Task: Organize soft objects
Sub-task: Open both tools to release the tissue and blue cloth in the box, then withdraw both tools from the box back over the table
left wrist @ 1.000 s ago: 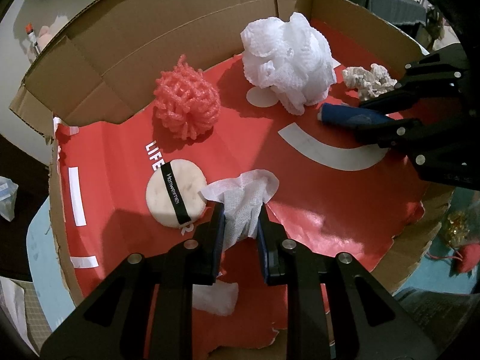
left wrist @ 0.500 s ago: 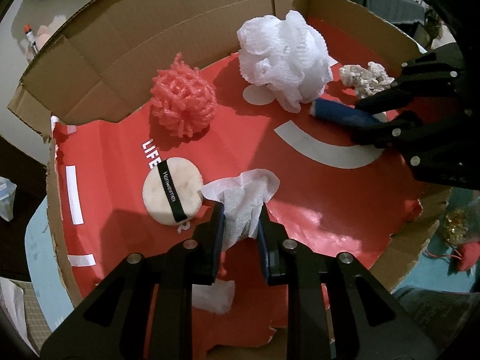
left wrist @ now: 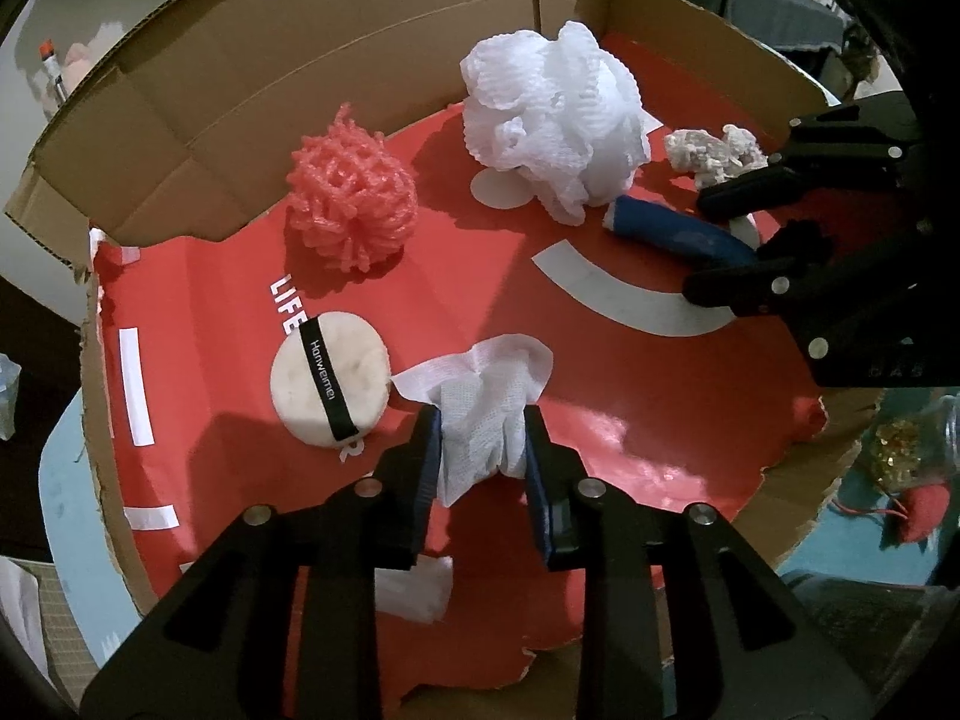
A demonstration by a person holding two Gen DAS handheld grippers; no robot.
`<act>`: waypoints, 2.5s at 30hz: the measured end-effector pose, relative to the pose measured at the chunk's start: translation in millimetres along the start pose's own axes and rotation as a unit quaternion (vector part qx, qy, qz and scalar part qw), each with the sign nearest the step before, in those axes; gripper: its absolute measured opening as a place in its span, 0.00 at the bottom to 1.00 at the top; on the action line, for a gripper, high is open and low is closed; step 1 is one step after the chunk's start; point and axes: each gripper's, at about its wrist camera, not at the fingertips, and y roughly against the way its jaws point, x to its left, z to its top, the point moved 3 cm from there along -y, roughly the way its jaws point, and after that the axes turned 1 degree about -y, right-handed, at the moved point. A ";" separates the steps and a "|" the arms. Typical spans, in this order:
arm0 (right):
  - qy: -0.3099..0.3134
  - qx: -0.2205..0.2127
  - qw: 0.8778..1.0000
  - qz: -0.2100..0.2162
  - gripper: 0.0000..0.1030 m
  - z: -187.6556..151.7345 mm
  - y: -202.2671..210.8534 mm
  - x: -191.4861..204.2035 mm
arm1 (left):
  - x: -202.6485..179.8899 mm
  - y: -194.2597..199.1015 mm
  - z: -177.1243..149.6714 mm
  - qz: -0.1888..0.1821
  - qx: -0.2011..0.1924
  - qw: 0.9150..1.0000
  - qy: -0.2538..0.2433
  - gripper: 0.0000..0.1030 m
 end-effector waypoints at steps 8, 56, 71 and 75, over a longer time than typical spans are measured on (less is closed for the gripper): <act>0.003 -0.003 1.000 0.004 0.49 1.4 2.2 5.8 | -2.9 5.7 1.1 -0.001 -0.018 1.000 -0.005 0.60; -0.110 -0.404 0.896 -0.151 1.00 -238.9 278.3 152.4 | -141.2 246.3 -208.5 0.104 -0.391 0.902 0.147 0.95; -0.153 -0.347 0.914 -0.143 1.00 -269.6 191.7 148.2 | -155.5 163.6 -233.1 0.097 -0.315 0.928 0.171 0.95; -0.163 -0.322 0.923 -0.134 1.00 -272.8 169.9 140.4 | -155.7 143.6 -232.1 0.089 -0.292 0.936 0.174 0.95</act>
